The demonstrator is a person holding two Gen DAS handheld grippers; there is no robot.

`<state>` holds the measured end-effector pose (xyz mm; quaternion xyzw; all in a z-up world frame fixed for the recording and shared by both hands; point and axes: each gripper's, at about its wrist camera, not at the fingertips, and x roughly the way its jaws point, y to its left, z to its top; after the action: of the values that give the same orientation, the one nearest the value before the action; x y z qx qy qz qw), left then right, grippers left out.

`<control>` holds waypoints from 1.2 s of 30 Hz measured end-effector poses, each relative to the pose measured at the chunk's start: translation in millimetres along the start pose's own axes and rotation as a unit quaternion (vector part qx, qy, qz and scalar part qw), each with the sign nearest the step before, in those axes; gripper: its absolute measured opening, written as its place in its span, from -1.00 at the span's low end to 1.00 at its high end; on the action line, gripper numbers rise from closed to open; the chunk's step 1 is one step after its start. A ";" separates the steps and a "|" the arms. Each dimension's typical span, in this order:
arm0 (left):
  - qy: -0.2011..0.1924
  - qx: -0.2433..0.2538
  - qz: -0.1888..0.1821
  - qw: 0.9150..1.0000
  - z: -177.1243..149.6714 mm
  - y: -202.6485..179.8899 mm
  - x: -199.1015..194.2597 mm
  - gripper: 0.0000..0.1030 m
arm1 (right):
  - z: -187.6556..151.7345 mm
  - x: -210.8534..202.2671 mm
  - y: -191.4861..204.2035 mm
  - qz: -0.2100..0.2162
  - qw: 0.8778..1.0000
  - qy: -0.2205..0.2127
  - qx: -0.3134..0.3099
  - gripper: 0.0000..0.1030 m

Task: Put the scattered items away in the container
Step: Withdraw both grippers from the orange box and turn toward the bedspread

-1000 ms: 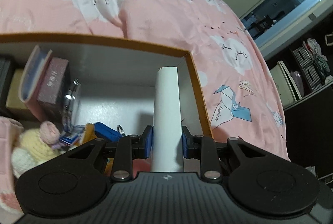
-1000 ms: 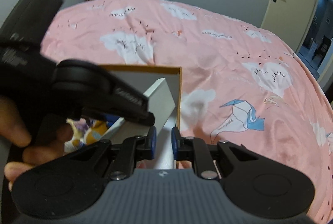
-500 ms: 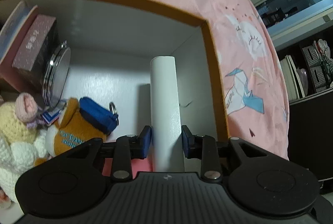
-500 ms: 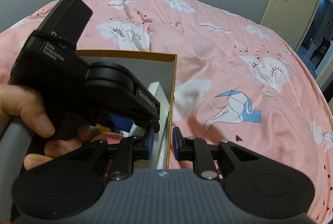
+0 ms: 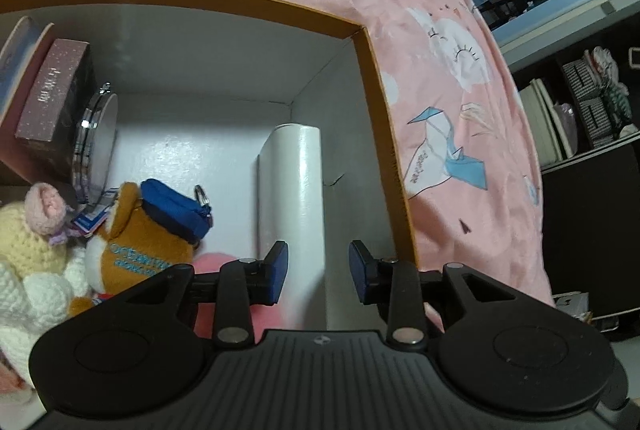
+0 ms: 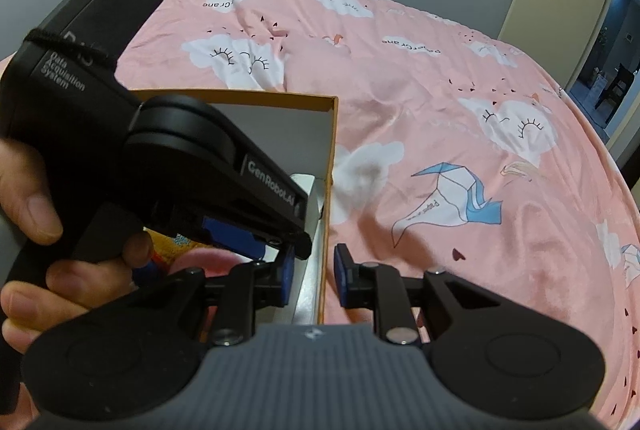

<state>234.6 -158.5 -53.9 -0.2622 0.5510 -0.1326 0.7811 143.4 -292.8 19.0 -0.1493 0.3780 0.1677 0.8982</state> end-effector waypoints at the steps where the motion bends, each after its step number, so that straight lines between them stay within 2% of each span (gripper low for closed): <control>1: 0.001 0.002 0.006 1.000 -1.1 -0.6 -1.6 -0.27 | -0.2 0.1 -0.6 0.000 1.000 0.001 0.001 -0.51; 5: -0.013 0.036 0.038 0.999 -7.7 -2.5 -19.0 -0.27 | -0.2 0.1 -2.0 0.001 1.000 0.007 0.004 -0.50; 11: -0.038 0.101 0.078 0.991 -20.2 -7.9 -46.9 -0.27 | -1.8 -1.3 -3.0 0.004 1.000 0.011 0.008 -0.49; 13: -0.050 0.118 0.092 0.987 -25.0 -8.2 -56.3 -0.27 | -1.6 -1.5 -3.2 0.008 1.000 0.012 0.010 -0.38; 16: -0.071 0.140 0.099 0.983 -32.9 -6.7 -72.8 -0.27 | -1.6 -1.7 -1.9 0.011 1.000 0.009 0.012 -0.33; 19: -0.100 0.166 0.101 0.976 -41.2 -7.0 -89.3 -0.27 | -1.0 -4.9 -0.2 0.012 1.000 -0.004 0.018 -0.31; 23: -0.125 0.210 0.112 0.963 -53.3 -7.0 -106.2 -0.27 | 0.3 -14.5 5.9 0.010 0.999 -0.046 0.021 -0.23; 25: -0.132 0.223 0.122 0.958 -60.2 -4.6 -112.5 -0.27 | 3.2 -12.8 10.4 0.014 0.999 -0.040 0.016 -0.22; 28: -0.136 0.228 0.129 0.955 -67.4 6.5 -122.6 -0.27 | 9.4 1.1 14.0 0.020 1.000 -0.008 0.015 -0.22; 30: -0.137 0.216 0.132 0.958 -67.8 19.5 -131.0 -0.27 | 13.3 12.9 12.4 0.029 0.999 0.017 0.025 -0.23; 32: -0.140 0.199 0.140 0.960 -66.3 34.1 -139.6 -0.27 | 17.3 25.2 8.2 0.041 0.997 0.041 0.044 -0.32; 36: -0.146 0.177 0.148 0.962 -65.0 59.3 -153.6 -0.27 | 23.7 40.2 12.6 0.039 0.996 0.063 0.049 -0.34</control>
<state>114.3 -50.4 18.0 -0.0518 0.4314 -0.0711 0.8979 179.6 -264.6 3.7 -0.1007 0.4469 0.1739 0.8717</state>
